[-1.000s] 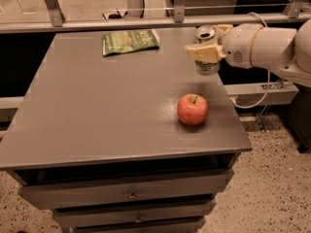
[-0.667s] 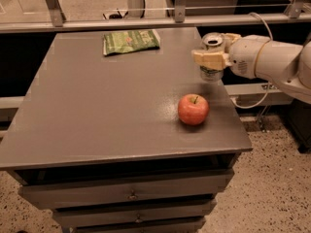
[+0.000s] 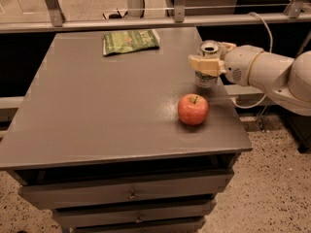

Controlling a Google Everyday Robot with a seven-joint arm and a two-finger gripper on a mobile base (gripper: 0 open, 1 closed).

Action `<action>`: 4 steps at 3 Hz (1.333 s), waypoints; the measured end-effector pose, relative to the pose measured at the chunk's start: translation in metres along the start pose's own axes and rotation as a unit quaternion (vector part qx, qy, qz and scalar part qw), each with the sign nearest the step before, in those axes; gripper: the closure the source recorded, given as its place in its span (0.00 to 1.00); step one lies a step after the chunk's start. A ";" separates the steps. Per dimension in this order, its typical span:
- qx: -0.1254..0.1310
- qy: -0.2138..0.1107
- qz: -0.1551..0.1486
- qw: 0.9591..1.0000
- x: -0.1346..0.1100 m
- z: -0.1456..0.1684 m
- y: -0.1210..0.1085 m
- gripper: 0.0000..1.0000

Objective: Move 7up can near apple

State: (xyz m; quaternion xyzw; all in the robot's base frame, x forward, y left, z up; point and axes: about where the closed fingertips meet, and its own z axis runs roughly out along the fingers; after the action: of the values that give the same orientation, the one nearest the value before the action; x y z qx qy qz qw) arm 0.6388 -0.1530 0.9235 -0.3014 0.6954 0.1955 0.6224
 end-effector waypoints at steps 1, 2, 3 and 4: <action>0.003 -0.003 0.016 1.000 0.006 0.002 0.002 0.59; 0.008 -0.002 0.035 0.999 0.009 0.001 0.010 0.28; 0.014 -0.002 0.060 0.998 0.016 -0.005 0.027 0.00; 0.014 0.001 0.054 0.998 0.013 -0.010 0.029 0.00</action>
Offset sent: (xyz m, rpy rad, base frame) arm -0.0081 0.0032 -0.0136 0.0710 0.0603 -0.0444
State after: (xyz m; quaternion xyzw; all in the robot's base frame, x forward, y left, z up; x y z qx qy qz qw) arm 0.6115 -0.1405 0.9091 -0.2546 0.7143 0.2184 0.6142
